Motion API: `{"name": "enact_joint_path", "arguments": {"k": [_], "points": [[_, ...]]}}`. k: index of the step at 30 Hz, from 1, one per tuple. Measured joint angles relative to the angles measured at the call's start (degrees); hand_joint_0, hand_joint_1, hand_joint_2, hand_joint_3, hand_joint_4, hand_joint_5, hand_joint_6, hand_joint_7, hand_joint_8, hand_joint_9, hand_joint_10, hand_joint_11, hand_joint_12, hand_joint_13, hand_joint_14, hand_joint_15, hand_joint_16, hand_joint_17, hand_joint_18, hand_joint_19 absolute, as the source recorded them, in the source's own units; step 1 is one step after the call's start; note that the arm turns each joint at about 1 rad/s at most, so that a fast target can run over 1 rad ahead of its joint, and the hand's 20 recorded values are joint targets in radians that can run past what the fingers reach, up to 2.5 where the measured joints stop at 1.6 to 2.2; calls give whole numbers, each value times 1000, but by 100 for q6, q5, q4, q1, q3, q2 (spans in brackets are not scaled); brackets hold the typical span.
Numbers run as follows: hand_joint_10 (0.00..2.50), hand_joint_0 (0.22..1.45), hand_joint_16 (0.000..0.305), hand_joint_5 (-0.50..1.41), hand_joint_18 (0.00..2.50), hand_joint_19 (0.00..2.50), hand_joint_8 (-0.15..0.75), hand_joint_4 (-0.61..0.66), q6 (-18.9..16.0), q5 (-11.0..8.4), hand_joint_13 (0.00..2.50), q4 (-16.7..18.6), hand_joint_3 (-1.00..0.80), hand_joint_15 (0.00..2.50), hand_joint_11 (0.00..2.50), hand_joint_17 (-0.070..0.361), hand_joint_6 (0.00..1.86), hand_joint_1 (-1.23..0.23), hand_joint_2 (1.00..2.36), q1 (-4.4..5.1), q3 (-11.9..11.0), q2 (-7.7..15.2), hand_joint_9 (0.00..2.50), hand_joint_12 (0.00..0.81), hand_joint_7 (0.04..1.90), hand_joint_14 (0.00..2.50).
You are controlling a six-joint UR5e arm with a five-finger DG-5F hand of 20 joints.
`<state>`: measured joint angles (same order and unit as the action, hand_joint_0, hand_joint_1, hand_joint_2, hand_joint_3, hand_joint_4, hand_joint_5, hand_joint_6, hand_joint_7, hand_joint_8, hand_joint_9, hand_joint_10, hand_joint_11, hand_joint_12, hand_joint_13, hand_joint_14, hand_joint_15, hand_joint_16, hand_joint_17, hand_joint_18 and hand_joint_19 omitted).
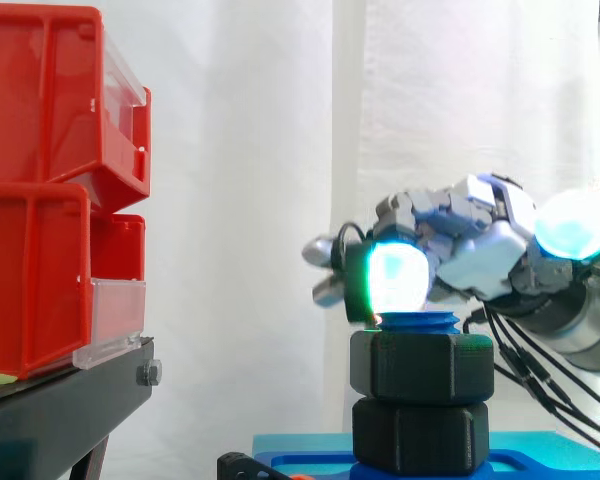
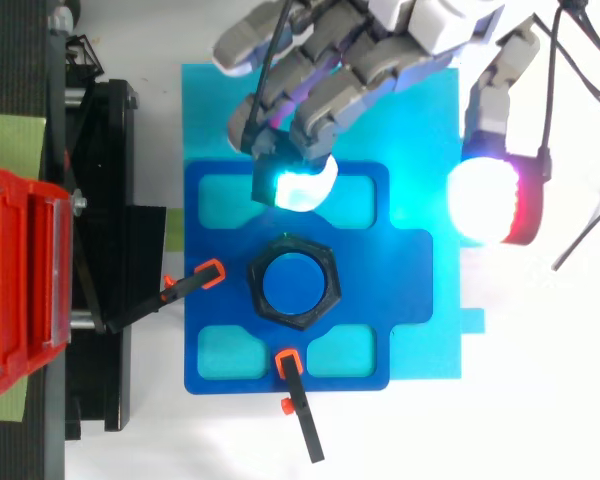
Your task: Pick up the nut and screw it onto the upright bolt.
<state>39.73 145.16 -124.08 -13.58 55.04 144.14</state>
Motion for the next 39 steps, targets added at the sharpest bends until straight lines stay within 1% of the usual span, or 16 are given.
{"name": "enact_joint_path", "arguments": {"k": [2, 5, 10, 13, 19, 26, 28, 29, 30, 32, 35, 39], "points": [[0, 455, 23, -133, 106, 0, 228, 221, -75, 62, 456, 52, -500, 0, 0, 52, 502, -236, 1000, -38, -96, 0, 693, 255, 741, 0], [0, 453, 24, -147, 88, 0, 227, 205, -204, 108, 434, 201, -500, 0, 0, 54, 502, -239, 1000, -72, -170, 0, 656, 258, 680, 0], [0, 450, 25, -155, 70, 0, 223, 202, -348, 122, 419, 374, -500, 0, 0, 56, 501, -246, 1000, -87, -180, 2, 628, 264, 648, 0], [0, 450, 25, -156, 67, 0, 226, 198, -440, 85, 412, 397, -500, 0, 0, 57, 501, -250, 1000, -42, -104, 0, 617, 265, 642, 0], [0, 449, 25, -157, 66, 0, 226, 202, -494, -99, 413, 372, -500, 0, 0, 57, 502, -255, 1000, 56, 54, 1, 615, 265, 646, 0], [0, 448, 26, -159, 62, 0, 226, 195, -494, -333, 409, 203, -500, 0, 0, 58, 501, -254, 1000, 207, 106, 0, 598, 268, 646, 0], [0, 435, 28, -174, 30, 0, 228, 184, -488, -385, 370, 147, -500, 0, 0, 64, 501, -267, 1000, 240, 106, 0, 560, 280, 644, 0], [0, 424, 30, -182, 23, 0, 233, 180, -483, -423, 355, 119, -500, 0, 0, 67, 501, -288, 1000, 259, 106, 0, 536, 290, 640, 0], [0, 408, 33, -195, 0, 0, 233, 172, -480, -446, 320, 104, -500, 0, 0, 74, 501, -353, 1000, 271, 105, 0, 476, 304, 636, 0], [0, 396, 35, -218, 0, 0, 236, 161, -477, -482, 295, 82, -500, 0, 0, 78, 501, -451, 1000, 294, 98, 0, 428, 315, 644, 0], [0, 384, 37, -251, 0, 0, 230, 130, -478, -506, 263, 63, -500, 0, 0, 82, 501, -558, 1000, 317, 61, 0, 327, 321, 645, 0], [0, 381, 38, -269, 0, 0, 228, 116, -482, -519, 226, 50, -500, 0, 0, 85, 501, -596, 1000, 346, 17, 0, 256, 324, 619, 0]]}}
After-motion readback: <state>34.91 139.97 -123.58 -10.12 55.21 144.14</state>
